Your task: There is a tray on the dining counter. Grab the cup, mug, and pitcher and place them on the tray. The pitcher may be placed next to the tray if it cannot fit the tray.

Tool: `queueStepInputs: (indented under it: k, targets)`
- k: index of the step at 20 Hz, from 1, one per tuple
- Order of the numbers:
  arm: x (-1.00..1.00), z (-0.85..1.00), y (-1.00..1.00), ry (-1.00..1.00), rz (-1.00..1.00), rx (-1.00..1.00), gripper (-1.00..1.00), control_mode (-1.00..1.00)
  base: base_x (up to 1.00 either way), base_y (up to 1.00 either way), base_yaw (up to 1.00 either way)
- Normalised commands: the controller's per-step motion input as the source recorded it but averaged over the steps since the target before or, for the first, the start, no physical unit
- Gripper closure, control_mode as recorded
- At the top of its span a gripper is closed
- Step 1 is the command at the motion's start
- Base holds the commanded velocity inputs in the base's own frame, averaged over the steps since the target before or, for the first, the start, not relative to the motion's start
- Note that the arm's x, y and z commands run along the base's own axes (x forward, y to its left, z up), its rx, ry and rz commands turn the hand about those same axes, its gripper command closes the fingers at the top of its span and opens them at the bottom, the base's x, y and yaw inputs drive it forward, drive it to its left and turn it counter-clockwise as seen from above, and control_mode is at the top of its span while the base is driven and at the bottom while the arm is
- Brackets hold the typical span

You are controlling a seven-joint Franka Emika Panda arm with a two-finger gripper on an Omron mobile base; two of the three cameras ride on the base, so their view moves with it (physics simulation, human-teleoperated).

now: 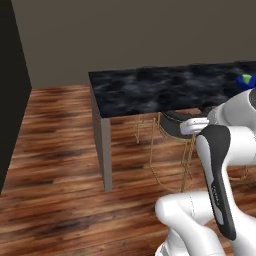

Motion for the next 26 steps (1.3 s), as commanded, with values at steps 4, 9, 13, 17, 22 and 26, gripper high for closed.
queueStepInputs:
  k: [4, 9, 13, 17, 22, 26]
  targets:
    - [0.0, 0.0, 0.0, 0.0, 0.0, 0.0, -1.0, 1.0, -0.15, 1.0, 0.0]
    - [0.0, 0.0, 0.0, 0.0, 0.0, 0.0, -1.0, 1.0, -0.02, 1.0, -0.01]
    - [0.0, 0.0, 0.0, 0.0, 0.0, 0.0, -1.0, 1.0, 0.02, 1.0, -0.03]
    - [0.0, 0.0, 0.0, 0.0, 0.0, 0.0, -1.0, 1.0, 0.3, 1.0, -0.01]
    - [0.0, 0.0, 0.0, 0.0, 0.0, 0.0, -1.0, 1.0, 0.63, 0.8, 0.0]
    - [0.0, 0.0, 0.0, 0.0, 0.0, 0.0, -1.0, 1.0, 0.86, 0.5, 0.0]
